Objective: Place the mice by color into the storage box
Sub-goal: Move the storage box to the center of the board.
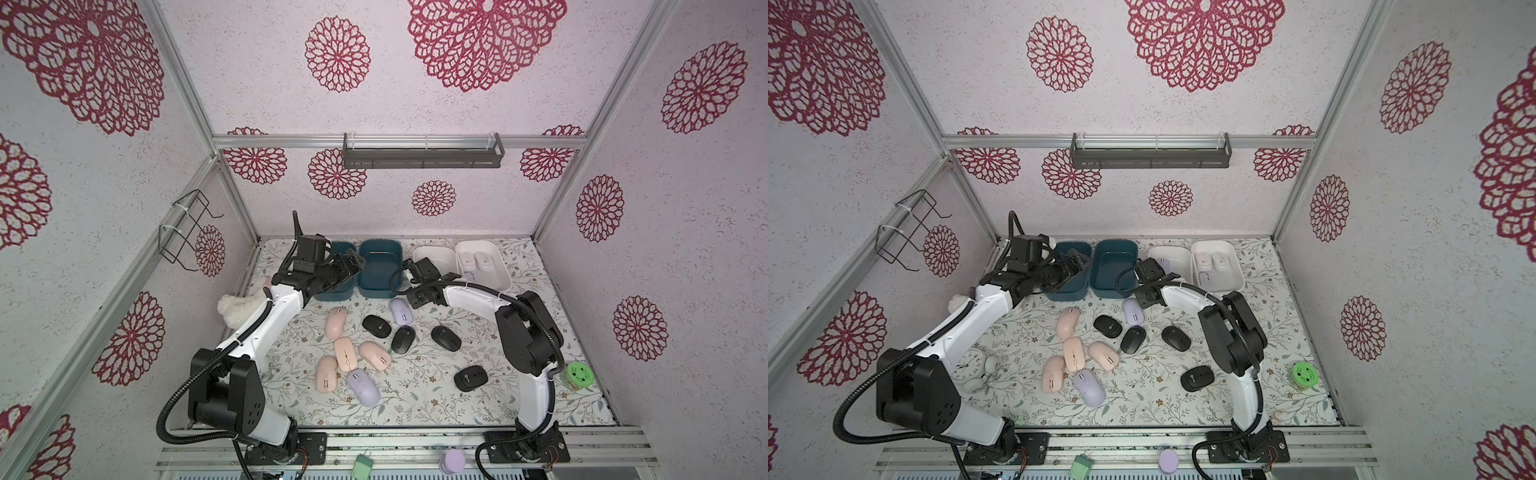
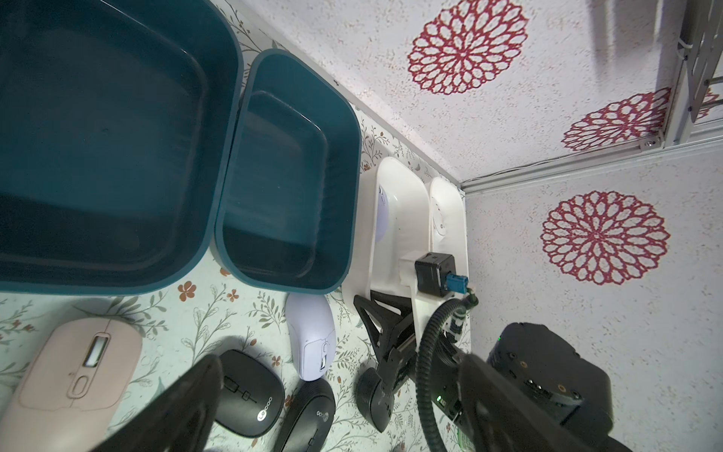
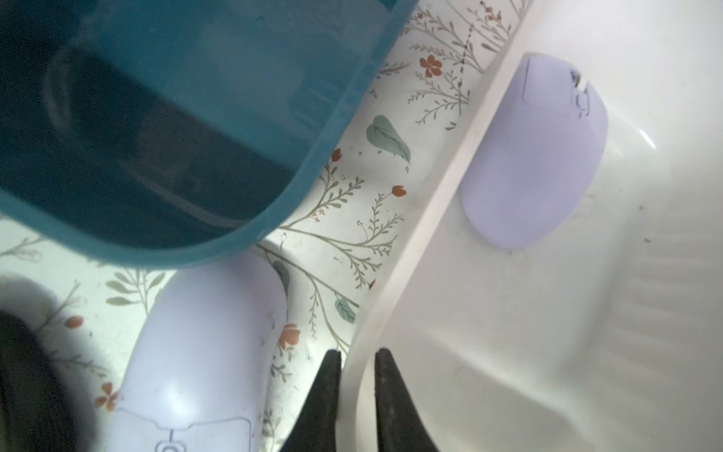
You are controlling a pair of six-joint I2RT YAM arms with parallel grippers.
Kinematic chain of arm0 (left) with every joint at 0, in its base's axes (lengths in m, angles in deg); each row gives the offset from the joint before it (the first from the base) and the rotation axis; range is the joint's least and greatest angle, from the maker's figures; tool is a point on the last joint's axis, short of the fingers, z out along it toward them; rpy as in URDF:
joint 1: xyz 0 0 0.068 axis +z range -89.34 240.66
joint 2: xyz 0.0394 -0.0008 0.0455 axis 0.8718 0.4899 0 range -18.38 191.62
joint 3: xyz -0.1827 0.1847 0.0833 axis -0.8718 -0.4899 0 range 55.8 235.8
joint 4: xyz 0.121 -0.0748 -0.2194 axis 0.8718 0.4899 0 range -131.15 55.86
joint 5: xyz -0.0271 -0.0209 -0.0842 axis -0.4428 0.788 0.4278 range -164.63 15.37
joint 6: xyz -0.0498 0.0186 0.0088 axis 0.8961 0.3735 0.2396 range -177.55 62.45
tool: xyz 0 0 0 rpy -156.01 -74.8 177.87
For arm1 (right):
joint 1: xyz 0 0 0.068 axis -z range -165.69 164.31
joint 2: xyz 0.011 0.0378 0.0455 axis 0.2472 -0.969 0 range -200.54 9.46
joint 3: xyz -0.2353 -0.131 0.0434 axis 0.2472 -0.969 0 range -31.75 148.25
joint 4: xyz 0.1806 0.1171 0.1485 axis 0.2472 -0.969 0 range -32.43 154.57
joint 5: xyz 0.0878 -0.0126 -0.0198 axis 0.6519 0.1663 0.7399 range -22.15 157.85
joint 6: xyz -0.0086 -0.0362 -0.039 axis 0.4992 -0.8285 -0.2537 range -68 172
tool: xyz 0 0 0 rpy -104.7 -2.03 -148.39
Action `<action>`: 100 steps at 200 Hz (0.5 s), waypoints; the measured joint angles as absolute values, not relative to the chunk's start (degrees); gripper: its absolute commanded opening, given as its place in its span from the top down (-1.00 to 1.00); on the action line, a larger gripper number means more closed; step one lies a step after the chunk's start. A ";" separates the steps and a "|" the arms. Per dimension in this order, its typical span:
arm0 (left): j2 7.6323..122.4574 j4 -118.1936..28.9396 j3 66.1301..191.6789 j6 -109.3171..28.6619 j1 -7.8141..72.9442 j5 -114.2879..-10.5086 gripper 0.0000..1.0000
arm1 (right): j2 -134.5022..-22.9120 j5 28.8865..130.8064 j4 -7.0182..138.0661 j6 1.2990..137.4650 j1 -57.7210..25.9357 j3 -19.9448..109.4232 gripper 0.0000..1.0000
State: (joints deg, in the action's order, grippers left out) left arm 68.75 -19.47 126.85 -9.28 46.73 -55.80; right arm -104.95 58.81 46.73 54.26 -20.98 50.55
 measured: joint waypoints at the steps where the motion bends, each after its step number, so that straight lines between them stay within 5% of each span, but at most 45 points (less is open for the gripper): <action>1: 68.75 -19.47 126.85 -9.28 46.69 -55.80 -0.94 | -104.89 58.81 46.70 54.19 -20.98 50.49 0.57; 43: 68.75 -19.47 126.87 -9.32 46.18 -55.78 -0.94 | -103.64 58.72 44.52 52.55 -20.72 48.87 0.11; 100: 68.62 -18.95 127.11 -10.19 46.56 -57.48 -0.94 | -98.48 57.08 41.09 55.24 -22.27 49.09 -0.07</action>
State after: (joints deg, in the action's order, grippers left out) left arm 68.62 -18.95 127.11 -10.19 46.56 -57.48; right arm -98.48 57.08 41.09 55.24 -22.27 49.09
